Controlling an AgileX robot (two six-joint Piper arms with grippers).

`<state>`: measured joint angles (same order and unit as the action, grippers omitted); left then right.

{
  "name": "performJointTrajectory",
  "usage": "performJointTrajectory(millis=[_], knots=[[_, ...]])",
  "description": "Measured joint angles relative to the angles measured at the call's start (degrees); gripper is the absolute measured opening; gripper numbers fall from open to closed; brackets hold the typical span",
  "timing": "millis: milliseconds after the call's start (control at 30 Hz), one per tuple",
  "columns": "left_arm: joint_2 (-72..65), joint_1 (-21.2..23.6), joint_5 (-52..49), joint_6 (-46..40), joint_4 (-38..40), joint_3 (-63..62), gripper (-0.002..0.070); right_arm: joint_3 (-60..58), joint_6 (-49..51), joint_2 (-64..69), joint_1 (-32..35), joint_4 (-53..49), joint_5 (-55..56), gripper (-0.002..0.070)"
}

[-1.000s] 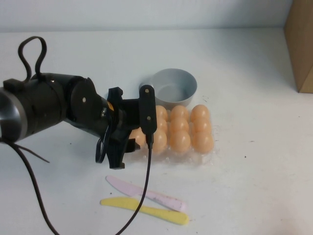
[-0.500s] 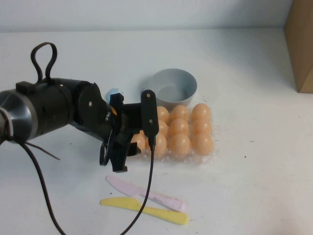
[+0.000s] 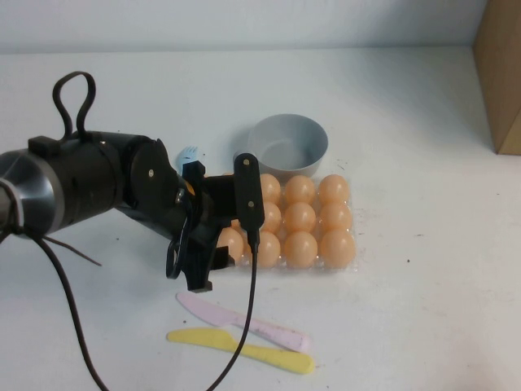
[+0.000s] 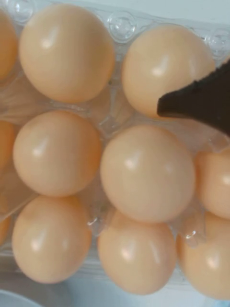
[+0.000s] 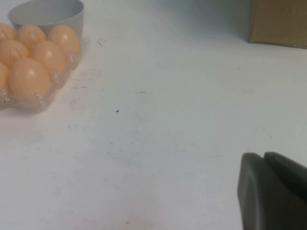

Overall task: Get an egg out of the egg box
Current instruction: Pick up the egg from the plastic box

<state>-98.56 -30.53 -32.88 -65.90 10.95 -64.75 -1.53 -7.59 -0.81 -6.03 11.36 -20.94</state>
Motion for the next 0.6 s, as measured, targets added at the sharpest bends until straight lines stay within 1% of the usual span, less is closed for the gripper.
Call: performJointTrajectory(millis=[100, 200, 600], knots=[[-0.1, 0.0, -0.1, 0.2, 0.1, 0.0, 0.0411, 0.0, 0.0, 0.0, 0.0, 0.0, 0.0, -0.0018], [0.3, 0.0, -0.1, 0.3, 0.1, 0.0, 0.0419, 0.0, 0.0, 0.0, 0.0, 0.0, 0.0, -0.0018], [0.3, 0.0, 0.9, 0.4, 0.1, 0.0, 0.042, 0.0, 0.0, 0.0, 0.0, 0.0, 0.0, -0.0018]])
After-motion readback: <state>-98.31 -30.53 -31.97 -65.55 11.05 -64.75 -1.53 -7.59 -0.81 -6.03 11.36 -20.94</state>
